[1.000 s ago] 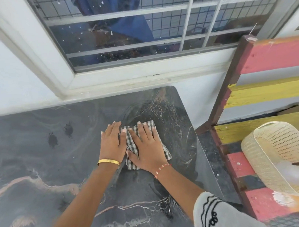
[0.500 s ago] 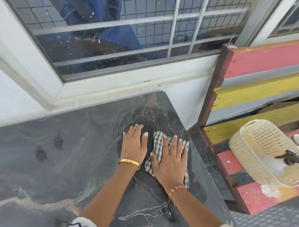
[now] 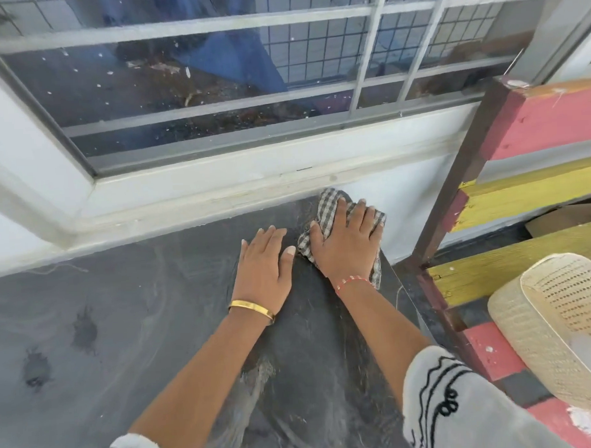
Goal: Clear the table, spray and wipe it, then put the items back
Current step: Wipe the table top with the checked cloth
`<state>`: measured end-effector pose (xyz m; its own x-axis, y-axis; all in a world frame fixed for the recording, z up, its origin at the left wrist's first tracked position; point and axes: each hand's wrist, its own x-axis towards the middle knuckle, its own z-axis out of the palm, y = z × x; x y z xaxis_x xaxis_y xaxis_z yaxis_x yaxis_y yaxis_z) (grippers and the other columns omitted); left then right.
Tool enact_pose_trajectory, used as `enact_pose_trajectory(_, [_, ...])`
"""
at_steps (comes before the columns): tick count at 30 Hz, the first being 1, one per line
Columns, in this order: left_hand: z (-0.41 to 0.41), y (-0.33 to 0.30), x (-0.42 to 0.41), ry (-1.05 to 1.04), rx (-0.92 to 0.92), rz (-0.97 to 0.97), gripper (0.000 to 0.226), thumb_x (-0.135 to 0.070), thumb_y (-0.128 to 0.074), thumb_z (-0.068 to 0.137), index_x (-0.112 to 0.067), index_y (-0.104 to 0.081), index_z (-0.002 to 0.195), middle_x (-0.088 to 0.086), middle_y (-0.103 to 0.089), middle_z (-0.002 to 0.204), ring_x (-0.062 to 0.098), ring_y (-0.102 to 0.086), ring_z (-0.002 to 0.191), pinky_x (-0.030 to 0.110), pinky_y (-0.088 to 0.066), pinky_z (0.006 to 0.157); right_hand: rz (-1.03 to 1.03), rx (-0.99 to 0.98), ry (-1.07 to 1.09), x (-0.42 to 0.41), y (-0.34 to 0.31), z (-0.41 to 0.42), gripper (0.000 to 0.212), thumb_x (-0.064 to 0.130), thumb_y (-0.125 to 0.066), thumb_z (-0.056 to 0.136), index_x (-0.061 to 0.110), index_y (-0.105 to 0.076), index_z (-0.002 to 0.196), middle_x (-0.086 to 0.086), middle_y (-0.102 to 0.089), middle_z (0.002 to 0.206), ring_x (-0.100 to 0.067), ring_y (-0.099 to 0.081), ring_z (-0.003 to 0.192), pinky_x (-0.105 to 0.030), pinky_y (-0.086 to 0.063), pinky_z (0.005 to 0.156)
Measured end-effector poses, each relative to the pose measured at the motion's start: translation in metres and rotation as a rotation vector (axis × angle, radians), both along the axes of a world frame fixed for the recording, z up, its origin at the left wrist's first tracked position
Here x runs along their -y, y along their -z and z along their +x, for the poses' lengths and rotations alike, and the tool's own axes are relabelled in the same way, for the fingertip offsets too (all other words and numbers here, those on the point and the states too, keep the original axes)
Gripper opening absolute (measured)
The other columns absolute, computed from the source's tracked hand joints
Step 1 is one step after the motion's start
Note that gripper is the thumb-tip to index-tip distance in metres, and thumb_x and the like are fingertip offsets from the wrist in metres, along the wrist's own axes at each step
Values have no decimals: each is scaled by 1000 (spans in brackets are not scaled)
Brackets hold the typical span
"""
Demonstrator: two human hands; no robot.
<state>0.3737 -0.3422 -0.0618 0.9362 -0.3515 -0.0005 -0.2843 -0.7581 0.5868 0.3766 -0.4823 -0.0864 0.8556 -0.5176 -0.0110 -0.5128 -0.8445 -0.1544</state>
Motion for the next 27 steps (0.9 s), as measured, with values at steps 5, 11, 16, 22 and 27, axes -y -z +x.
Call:
enact_pose_trajectory(5, [4, 5, -19, -4, 0, -4, 46, -34, -25, 98, -18, -34, 140, 2, -30, 152, 19, -16, 144, 32, 1, 117, 3, -3, 9, 13, -2, 40, 72, 55, -23, 92, 15, -10, 151, -21, -8, 157, -37, -7, 145, -51, -6, 118])
enact_pose_trajectory(11, [-6, -8, -58, -50, 7, -92, 43, -31, -29, 98, -20, -37, 139, 1, -30, 152, 18, -11, 145, 32, 3, 117, -21, -26, 97, -6, -5, 37, 73, 55, -24, 93, 15, -8, 151, -21, -6, 157, -37, -6, 145, -51, -6, 118])
enact_pose_trajectory(16, [-3, -15, -96, -106, -4, -183, 47, -37, -28, 97, -18, -39, 138, 2, -31, 151, 18, -14, 145, 32, 2, 117, -8, -34, -28, -84, -7, 34, 73, 56, -23, 92, 15, -6, 151, -20, -5, 157, -36, -3, 146, -51, -3, 117])
enact_pose_trajectory(22, [-5, -25, -162, -187, 49, -238, 65, -49, -20, 86, -14, -44, 134, 6, -40, 146, 21, -24, 142, 38, -6, 118, 59, -14, -199, -192, -12, 39, 73, 53, -27, 93, 15, -5, 151, -22, -3, 157, -38, 0, 145, -52, 2, 116])
enact_pose_trajectory(27, [-16, -40, -198, -286, 58, -266, 62, -44, -20, 87, -14, -42, 137, 5, -40, 146, 21, -26, 141, 38, -8, 118, 40, -70, -570, -263, -21, 27, 59, 33, -8, 95, 15, 2, 150, -22, 5, 157, -39, 2, 145, -52, -1, 118])
